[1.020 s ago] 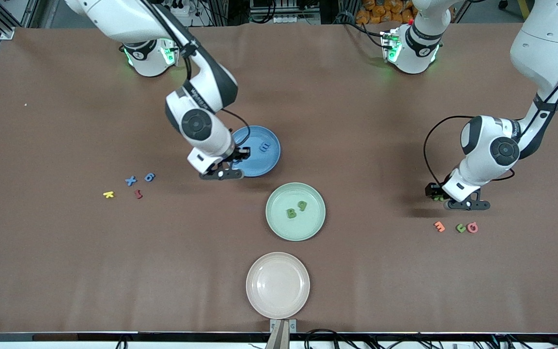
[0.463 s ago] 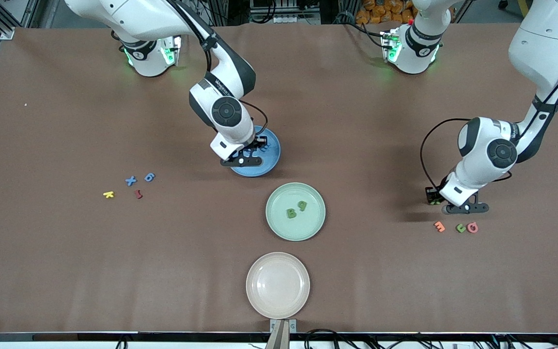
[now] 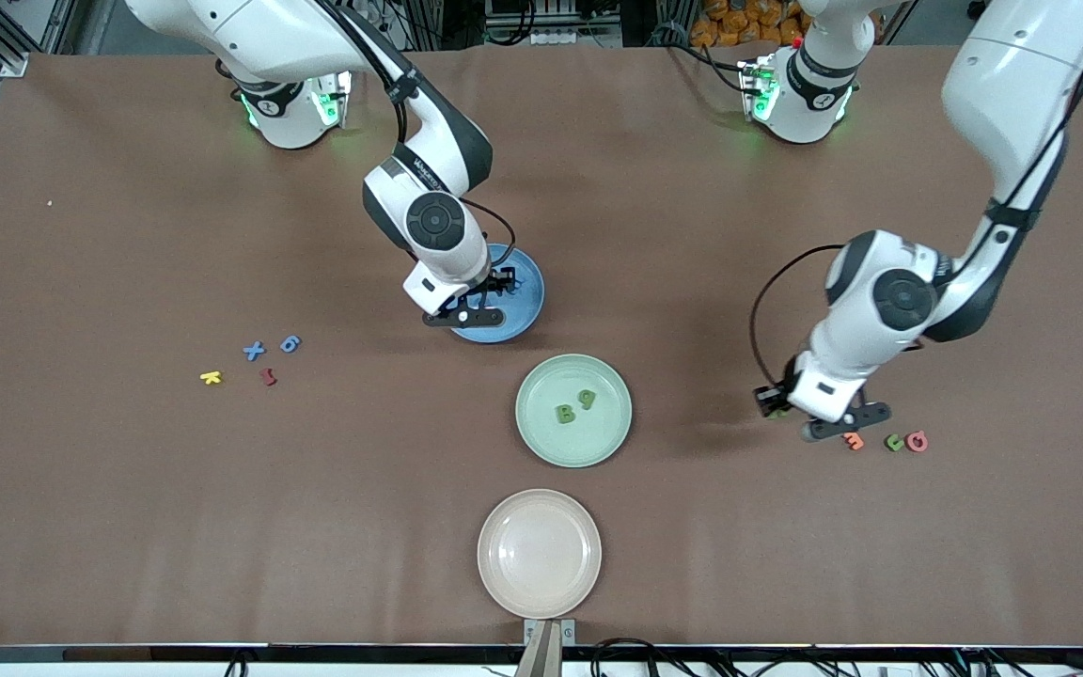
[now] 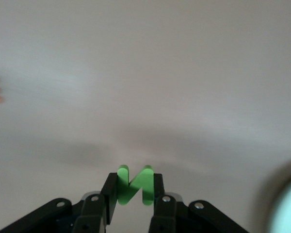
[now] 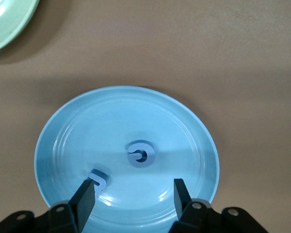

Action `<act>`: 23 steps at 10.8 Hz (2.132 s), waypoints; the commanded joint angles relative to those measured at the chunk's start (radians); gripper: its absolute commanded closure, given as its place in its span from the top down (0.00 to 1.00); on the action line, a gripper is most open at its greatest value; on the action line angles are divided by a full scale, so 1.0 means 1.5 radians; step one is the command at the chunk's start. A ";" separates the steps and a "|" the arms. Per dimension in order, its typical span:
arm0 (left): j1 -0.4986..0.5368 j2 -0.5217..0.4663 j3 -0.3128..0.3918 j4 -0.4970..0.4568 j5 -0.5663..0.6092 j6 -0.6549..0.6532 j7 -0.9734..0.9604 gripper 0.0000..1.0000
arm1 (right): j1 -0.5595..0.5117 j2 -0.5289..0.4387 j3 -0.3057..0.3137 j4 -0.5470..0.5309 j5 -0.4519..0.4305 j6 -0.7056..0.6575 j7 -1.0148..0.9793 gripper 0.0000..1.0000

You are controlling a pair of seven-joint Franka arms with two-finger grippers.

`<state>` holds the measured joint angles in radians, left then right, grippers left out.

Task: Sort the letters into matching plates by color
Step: 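Place the blue c on the blue plate while the left gripper grasps green N, then place the green N on the green plate with the left gripper, then grasp the blue g with the right gripper while the left gripper returns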

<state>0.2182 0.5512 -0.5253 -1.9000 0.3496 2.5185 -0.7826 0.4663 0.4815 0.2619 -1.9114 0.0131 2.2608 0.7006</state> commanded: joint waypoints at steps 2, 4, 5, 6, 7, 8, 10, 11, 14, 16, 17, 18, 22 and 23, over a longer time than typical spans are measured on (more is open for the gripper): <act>-0.147 0.096 0.007 0.144 0.002 -0.012 -0.206 0.00 | -0.050 -0.016 0.005 -0.006 -0.014 -0.020 0.002 0.73; -0.184 0.112 0.007 0.171 0.003 -0.010 -0.245 0.00 | -0.095 -0.031 -0.001 -0.008 -0.014 -0.063 -0.026 0.78; -0.200 0.118 0.008 0.183 0.003 -0.008 -0.266 0.00 | -0.115 -0.035 -0.019 -0.010 -0.008 -0.085 -0.058 0.81; -0.213 0.120 0.008 0.192 0.003 -0.007 -0.282 0.00 | -0.131 -0.050 -0.030 -0.024 -0.006 -0.110 -0.080 0.81; -0.230 0.121 0.008 0.197 0.005 -0.008 -0.305 0.00 | -0.154 -0.066 -0.043 -0.045 -0.006 -0.120 -0.082 0.82; -0.247 0.122 0.017 0.199 0.006 -0.008 -0.322 0.00 | -0.175 -0.079 -0.062 -0.069 -0.005 -0.119 -0.081 0.88; -0.301 0.119 0.075 0.204 0.015 -0.008 -0.338 1.00 | -0.205 -0.085 -0.092 -0.097 0.000 -0.116 -0.082 0.93; -0.325 0.115 0.110 0.203 0.014 -0.008 -0.341 1.00 | -0.210 -0.096 -0.096 -0.114 0.000 -0.115 -0.082 0.84; -0.310 0.115 0.123 0.197 0.018 -0.012 -0.335 1.00 | -0.233 -0.135 -0.129 -0.181 0.003 -0.060 -0.078 0.84; -0.274 0.115 0.140 0.195 0.020 -0.015 -0.303 1.00 | -0.234 -0.142 -0.164 -0.224 0.025 0.002 -0.081 0.84; -0.249 0.116 0.143 0.193 0.020 -0.021 -0.265 1.00 | -0.234 -0.142 -0.167 -0.235 0.025 0.022 -0.082 0.84; -0.221 0.114 0.143 0.194 0.018 -0.052 -0.219 1.00 | -0.234 -0.142 -0.171 -0.244 0.025 0.050 -0.082 0.84; -0.143 0.107 0.142 0.193 0.008 -0.139 -0.184 1.00 | -0.231 -0.127 -0.184 -0.269 0.063 0.160 -0.082 0.80; -0.127 0.107 0.142 0.192 0.008 -0.159 -0.184 1.00 | -0.231 -0.125 -0.184 -0.269 0.063 0.161 -0.082 0.76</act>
<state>-0.0094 0.7216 -0.3035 -1.6113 0.3512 2.3553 -1.0574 0.1172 0.3112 -0.0122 -2.2882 0.0727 2.4746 0.5786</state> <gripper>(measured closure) 0.000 0.194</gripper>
